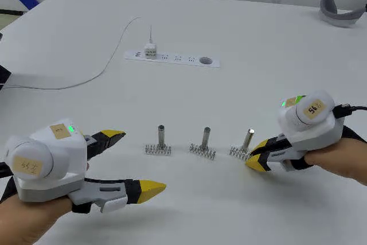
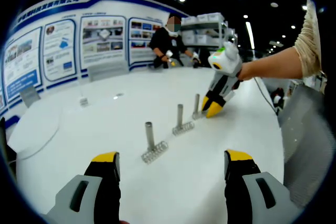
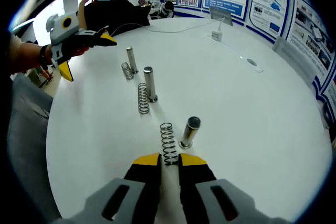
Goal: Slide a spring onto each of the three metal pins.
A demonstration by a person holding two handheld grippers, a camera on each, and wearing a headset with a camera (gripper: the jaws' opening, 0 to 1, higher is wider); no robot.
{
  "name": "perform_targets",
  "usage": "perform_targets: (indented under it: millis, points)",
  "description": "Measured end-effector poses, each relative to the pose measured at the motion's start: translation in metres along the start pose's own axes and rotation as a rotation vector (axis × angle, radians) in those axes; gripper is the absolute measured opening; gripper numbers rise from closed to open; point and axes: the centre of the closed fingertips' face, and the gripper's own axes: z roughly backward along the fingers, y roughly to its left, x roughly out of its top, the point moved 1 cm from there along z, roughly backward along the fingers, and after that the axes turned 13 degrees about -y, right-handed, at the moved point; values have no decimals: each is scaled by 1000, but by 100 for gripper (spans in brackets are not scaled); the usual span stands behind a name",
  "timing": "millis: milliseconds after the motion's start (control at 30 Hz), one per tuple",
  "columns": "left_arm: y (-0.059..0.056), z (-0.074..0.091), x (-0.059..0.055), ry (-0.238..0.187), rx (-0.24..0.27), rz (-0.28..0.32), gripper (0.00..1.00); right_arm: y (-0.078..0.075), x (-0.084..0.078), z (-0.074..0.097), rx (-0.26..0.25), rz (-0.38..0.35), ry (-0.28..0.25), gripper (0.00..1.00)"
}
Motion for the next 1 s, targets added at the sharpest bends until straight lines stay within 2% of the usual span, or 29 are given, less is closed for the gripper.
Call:
perform_targets:
  millis: [600, 1000]
  points:
    - [-4, 1, -1, 1, -10, 2, 82, 3, 1, 2, 1, -41, -1, 12]
    - [-14, -2, -6, 6, -47, 9, 75, 16, 11, 9, 29, -1, -14, 11]
